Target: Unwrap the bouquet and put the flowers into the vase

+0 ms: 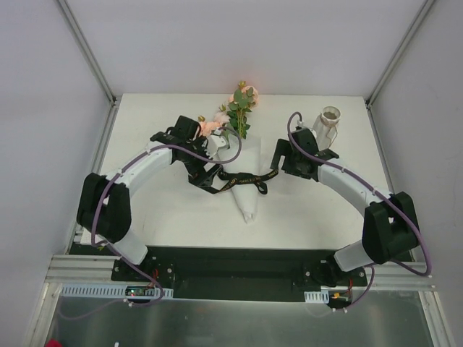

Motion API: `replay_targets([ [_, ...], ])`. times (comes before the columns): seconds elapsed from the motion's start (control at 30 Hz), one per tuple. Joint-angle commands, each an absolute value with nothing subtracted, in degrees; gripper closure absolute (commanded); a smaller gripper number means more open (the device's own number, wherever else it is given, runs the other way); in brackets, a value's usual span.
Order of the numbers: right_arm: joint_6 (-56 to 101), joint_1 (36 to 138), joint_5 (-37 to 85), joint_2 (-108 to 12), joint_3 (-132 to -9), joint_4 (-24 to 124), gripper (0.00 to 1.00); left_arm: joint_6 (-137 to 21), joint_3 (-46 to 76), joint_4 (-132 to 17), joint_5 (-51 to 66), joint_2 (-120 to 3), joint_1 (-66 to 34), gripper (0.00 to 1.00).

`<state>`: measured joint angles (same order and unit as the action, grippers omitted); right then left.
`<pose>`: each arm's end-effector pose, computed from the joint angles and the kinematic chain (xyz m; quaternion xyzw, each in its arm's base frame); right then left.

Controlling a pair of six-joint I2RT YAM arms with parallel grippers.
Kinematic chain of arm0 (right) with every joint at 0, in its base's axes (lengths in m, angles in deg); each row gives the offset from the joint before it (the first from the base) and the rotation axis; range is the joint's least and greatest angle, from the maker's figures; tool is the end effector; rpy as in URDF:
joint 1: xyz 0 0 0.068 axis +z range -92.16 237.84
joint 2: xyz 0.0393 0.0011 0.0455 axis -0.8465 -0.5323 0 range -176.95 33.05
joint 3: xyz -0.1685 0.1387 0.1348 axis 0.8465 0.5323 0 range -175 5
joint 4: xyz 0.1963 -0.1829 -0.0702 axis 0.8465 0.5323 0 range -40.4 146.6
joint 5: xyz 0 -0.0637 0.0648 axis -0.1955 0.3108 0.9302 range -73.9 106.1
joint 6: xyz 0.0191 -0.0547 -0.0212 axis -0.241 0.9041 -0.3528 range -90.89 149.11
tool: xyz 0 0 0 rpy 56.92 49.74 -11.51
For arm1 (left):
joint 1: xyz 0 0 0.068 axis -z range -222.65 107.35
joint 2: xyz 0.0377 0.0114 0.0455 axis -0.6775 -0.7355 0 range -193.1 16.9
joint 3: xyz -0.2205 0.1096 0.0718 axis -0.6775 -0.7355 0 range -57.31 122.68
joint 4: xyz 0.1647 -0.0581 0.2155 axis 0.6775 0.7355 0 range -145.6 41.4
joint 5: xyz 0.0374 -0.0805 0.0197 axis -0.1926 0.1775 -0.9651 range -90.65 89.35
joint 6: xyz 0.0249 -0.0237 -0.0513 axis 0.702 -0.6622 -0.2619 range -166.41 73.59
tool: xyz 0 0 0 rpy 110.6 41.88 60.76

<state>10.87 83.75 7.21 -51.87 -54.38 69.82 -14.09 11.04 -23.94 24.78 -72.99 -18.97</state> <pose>0.3126 0.1438 0.2149 -0.0327 0.9235 0.0745 0.3748 0.3169 -0.1607 0.2273 0.4959 0.7846 -0.1851 0.3228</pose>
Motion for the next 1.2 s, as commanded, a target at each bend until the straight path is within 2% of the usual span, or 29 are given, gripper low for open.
replay_targets([
  [0.0,9.3,83.4,8.4,-49.5,-53.3,67.8,0.05,-9.4,15.6,-23.8,26.6,-78.5,-18.5,0.01],
  [0.43,7.7,82.8,11.7,-50.7,-50.8,64.1,0.08,-7.6,10.2,-26.5,28.6,-80.6,-11.9,0.01],
  [0.77,7.1,82.9,12.1,-50.8,-50.8,63.0,0.09,-8.1,11.8,-31.5,25.6,-85.8,-10.0,0.02],
  [0.9,6.7,82.8,12.1,-51.1,-51.1,62.7,0.10,-8.3,11.5,-33.4,24.0,-86.9,-8.9,0.15],
  [1.0,6.5,82.8,12.2,-51.4,-51.1,61.8,0.12,-9.1,10.5,-35.8,21.7,-87.0,-8.2,0.39],
  [1.03,6.4,82.9,12.3,-51.6,-51.1,61.6,0.13,-9.4,10.4,-36.9,21.2,-87.0,-8.1,0.59],
  [1.17,5.8,82.8,12.8,-52.7,-51.3,61.0,0.14,-10.3,10.1,-38.0,20.2,-86.8,-8.1,0.90],
])
